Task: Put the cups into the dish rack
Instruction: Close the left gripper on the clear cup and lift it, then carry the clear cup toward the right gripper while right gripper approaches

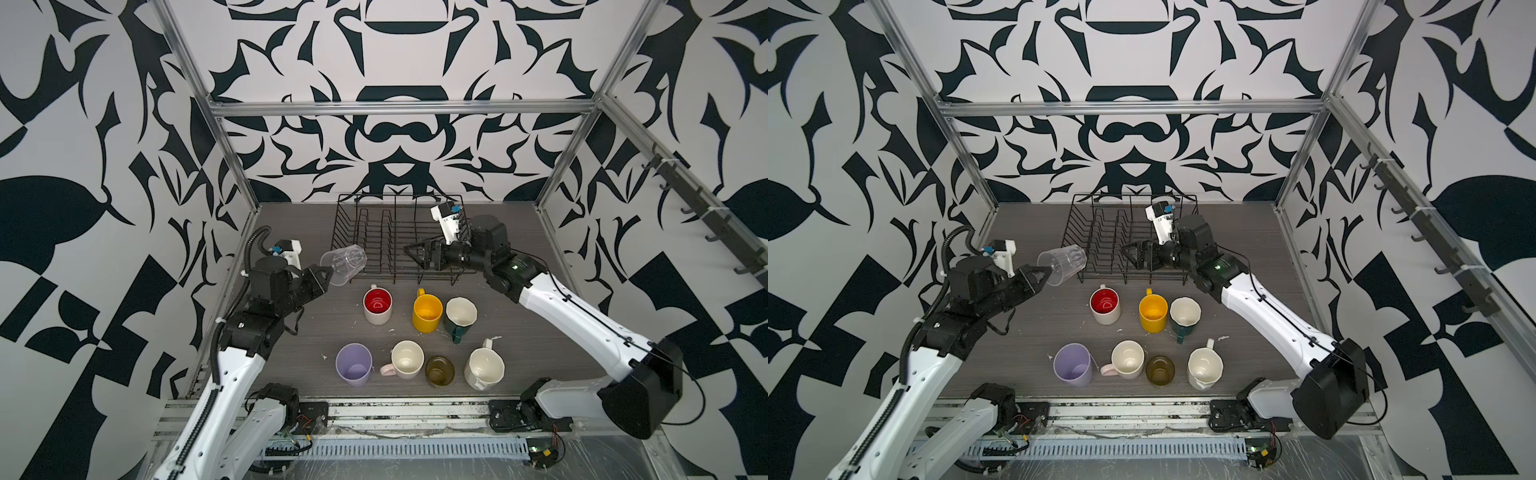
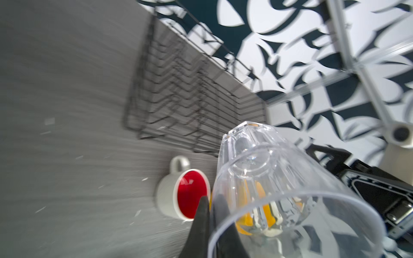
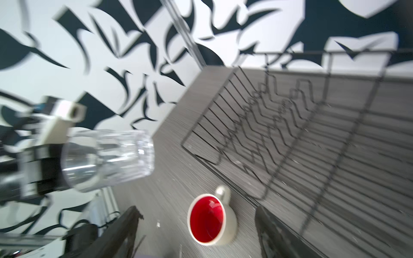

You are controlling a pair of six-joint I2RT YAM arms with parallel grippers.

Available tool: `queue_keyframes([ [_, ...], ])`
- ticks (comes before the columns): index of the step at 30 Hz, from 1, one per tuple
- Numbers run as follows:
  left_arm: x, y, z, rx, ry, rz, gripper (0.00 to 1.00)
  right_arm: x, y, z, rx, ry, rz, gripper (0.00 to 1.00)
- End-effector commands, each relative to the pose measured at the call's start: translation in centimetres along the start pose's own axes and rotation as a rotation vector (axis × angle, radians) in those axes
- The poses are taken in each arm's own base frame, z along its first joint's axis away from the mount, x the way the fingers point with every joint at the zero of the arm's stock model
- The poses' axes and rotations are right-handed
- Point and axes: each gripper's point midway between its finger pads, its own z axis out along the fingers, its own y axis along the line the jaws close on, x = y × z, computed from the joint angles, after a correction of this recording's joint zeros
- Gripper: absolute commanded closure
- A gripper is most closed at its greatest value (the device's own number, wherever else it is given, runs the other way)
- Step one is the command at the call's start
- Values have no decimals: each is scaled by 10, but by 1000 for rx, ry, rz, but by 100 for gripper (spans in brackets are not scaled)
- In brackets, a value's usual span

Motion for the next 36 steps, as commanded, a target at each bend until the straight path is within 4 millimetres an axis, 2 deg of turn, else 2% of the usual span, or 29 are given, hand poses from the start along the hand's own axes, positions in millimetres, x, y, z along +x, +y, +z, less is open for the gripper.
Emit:
queue_keyframes([
  [1, -17, -67, -2, 334, -5, 90, 100, -25, 52, -12, -272, -80, -43, 13],
  [6, -19, -93, 9, 500, 50, 95, 100, -26, 71, -10, -405, -49, -54, 11],
  [16, -15, -92, 19, 532, 103, 71, 100, -31, 78, 2, -510, -42, -39, 10],
  [22, -7, -101, 19, 597, 160, 69, 100, -34, 81, 11, -566, -28, -7, 11],
  [31, 5, -99, 25, 603, 222, 59, 100, -41, 87, 13, -585, -31, -14, 13],
  [36, 7, -99, 27, 606, 237, 57, 100, -38, 92, 18, -595, -9, -18, 16],
])
